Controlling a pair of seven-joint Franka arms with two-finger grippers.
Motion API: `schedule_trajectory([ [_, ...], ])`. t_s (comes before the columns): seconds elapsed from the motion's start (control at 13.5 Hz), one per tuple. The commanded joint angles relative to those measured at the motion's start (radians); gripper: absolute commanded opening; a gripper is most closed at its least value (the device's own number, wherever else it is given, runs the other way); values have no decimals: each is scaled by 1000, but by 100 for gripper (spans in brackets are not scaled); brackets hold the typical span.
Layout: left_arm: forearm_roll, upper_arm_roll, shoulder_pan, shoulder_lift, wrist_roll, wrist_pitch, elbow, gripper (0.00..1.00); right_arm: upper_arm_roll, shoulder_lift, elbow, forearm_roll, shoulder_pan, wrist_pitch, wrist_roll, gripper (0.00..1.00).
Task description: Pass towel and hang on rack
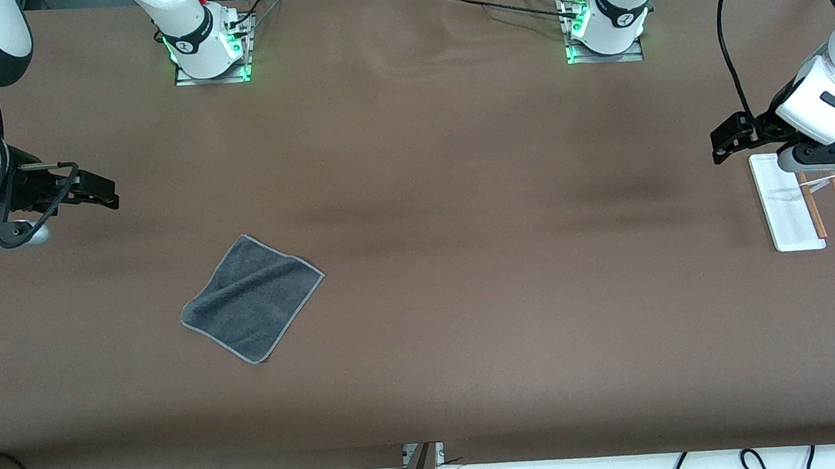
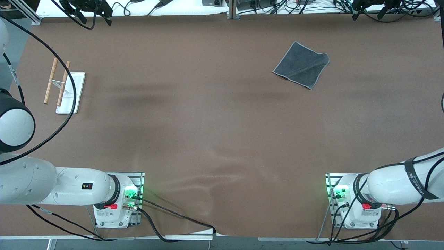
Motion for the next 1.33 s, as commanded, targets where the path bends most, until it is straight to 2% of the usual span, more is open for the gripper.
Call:
schedule_trajectory([
  [0.0, -11, 5, -5, 1, -5, -15, 15, 100, 11, -3, 6, -11, -7, -11, -6, 100],
  [0.3, -11, 5, -4, 1, -5, -15, 15, 100, 13, 41, 3, -8, -1, 26, -9, 100],
  [0.67, -11, 5, -4, 1, -5, -15, 15, 100, 14, 280, 6, -7, 65, 291, -41, 100],
  [0.96, -11, 5, -4, 1, -5, -17, 15, 100, 13, 471, 13, -8, 100, 538, -197, 100],
  [1.11, -11, 5, -4, 1, -5, -17, 15, 100, 14, 570, 61, -7, 100, 665, -323, 99],
  [1.26, -11, 5, -4, 1, -5, -17, 15, 100, 14, 656, 134, -2, 99, 710, -394, 99],
])
